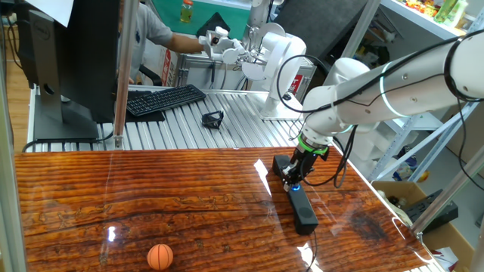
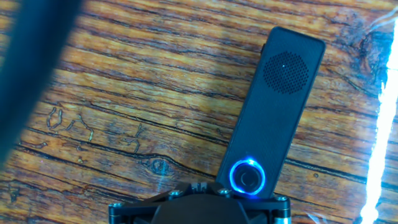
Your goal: Turn the knob to increase the volume of the speaker
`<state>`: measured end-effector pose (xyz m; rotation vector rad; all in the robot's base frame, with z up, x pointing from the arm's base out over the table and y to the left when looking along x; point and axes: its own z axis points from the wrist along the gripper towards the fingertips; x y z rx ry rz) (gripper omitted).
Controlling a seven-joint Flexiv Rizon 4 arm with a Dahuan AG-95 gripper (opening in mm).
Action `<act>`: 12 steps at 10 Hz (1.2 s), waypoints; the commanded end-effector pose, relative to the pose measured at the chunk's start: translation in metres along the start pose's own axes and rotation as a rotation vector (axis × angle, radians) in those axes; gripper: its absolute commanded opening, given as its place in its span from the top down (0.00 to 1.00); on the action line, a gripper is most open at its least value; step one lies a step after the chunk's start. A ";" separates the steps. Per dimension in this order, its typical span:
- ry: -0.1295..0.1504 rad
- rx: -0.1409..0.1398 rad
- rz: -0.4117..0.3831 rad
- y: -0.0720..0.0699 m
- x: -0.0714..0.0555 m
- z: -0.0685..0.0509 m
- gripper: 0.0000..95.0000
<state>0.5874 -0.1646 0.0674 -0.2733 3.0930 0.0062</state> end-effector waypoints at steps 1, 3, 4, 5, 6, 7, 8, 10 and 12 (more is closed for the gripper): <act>-0.001 -0.007 0.002 0.001 0.000 -0.001 1.00; 0.000 -0.008 0.001 0.001 0.000 -0.001 1.00; 0.000 -0.009 0.002 0.001 0.000 -0.001 1.00; -0.001 -0.009 0.003 0.001 0.000 -0.001 1.00; 0.000 -0.008 0.006 0.001 0.000 -0.001 1.00; 0.001 -0.009 0.007 0.001 0.000 -0.001 1.00; 0.000 -0.011 0.010 0.001 0.000 -0.001 1.00; -0.003 -0.027 0.015 0.001 0.000 -0.001 1.00; 0.014 -0.060 0.009 0.001 0.000 -0.001 1.00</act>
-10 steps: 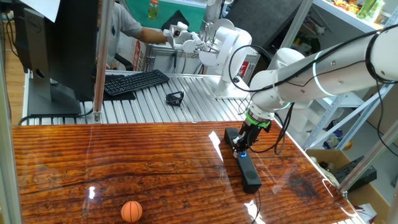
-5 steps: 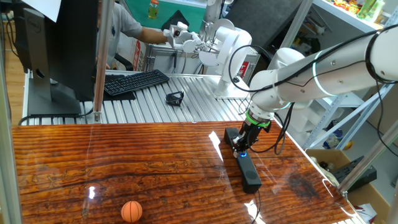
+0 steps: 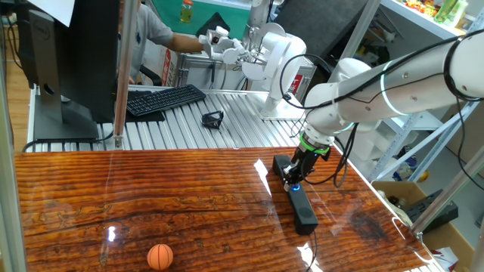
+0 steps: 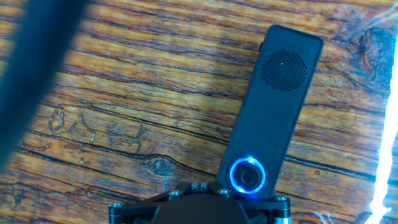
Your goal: Turn the knob to increase the volume of the speaker
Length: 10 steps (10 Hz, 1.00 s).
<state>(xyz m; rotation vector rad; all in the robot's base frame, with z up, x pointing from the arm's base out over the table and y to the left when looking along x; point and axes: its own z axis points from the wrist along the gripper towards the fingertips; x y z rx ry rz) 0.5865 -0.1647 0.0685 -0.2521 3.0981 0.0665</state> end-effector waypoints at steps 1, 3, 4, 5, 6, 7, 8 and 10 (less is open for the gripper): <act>0.020 -0.028 -0.011 0.001 -0.001 0.000 1.00; 0.032 -0.029 0.000 0.001 -0.001 0.000 1.00; 0.042 -0.031 0.001 0.001 -0.001 0.000 1.00; 0.051 -0.032 0.005 0.001 -0.001 0.000 1.00; 0.056 -0.024 0.003 0.001 -0.001 0.000 1.00; 0.058 -0.016 0.003 0.001 -0.001 0.000 1.00; 0.059 -0.003 0.013 0.001 -0.001 0.000 1.00; 0.059 0.004 0.014 0.001 -0.001 0.000 1.00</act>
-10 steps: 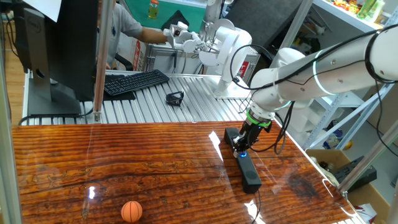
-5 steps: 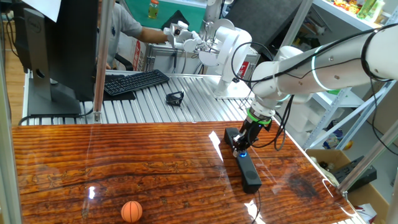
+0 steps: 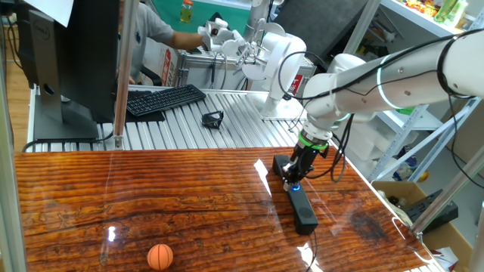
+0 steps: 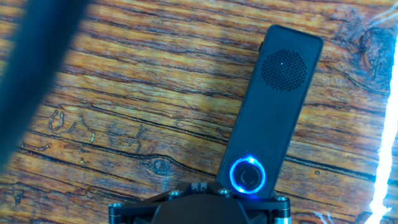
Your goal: Turn the knob to increase the volume of the speaker
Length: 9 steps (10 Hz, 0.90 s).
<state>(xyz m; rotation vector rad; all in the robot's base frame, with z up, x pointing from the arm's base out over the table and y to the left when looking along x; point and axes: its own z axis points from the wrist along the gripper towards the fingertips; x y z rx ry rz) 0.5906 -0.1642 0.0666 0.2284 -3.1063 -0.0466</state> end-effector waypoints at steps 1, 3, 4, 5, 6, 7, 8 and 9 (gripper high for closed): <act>0.005 -0.008 -0.014 0.001 0.003 -0.001 1.00; 0.016 -0.007 -0.002 0.001 0.003 -0.001 1.00; 0.024 0.004 0.006 0.001 0.003 -0.001 1.00; 0.026 0.007 0.017 0.001 0.003 -0.001 1.00; 0.028 0.014 0.036 0.001 0.003 -0.001 1.00; 0.030 0.021 0.049 0.001 0.003 -0.001 1.00; 0.032 0.027 0.062 0.001 0.003 -0.001 1.00; 0.036 0.030 0.064 0.001 0.003 -0.001 1.00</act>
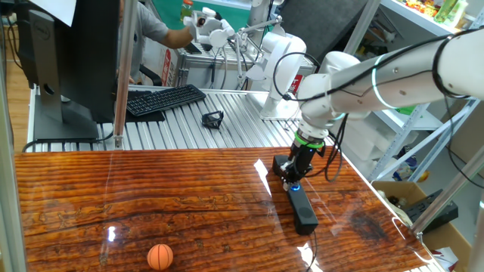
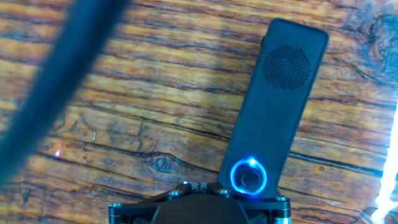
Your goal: Turn the knob to increase the volume of the speaker
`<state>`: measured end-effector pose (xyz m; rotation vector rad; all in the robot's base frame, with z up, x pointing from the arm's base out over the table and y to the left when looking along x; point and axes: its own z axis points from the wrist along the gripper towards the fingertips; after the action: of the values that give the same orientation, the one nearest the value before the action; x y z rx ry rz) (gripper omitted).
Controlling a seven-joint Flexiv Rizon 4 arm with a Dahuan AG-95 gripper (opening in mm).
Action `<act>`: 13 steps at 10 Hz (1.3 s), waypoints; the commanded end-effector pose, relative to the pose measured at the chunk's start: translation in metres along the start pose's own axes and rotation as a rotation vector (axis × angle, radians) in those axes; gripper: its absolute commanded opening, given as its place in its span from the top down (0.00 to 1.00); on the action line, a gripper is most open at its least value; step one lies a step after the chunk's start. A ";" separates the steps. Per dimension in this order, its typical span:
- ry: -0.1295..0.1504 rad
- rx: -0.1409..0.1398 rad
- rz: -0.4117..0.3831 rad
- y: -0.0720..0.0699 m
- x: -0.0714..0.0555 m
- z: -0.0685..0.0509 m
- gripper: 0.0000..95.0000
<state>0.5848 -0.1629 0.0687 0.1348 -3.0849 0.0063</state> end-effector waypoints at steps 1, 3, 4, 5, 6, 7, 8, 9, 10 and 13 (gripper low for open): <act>0.007 0.008 0.006 -0.001 -0.003 0.001 1.00; 0.006 0.008 0.011 -0.001 -0.003 0.001 1.00; 0.008 0.007 0.014 -0.001 -0.003 0.001 1.00; 0.011 0.008 0.016 -0.001 -0.003 0.001 1.00; 0.012 0.010 0.017 -0.001 -0.003 0.001 1.00; 0.016 0.010 0.018 -0.001 -0.003 0.001 1.00; 0.019 0.010 0.019 -0.001 -0.003 0.001 1.00; 0.020 0.012 0.020 -0.001 -0.003 0.001 1.00; 0.021 0.012 0.023 -0.001 -0.003 0.001 1.00; 0.022 0.016 0.040 -0.004 -0.004 0.001 1.00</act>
<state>0.5896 -0.1666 0.0677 0.0712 -3.0653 0.0301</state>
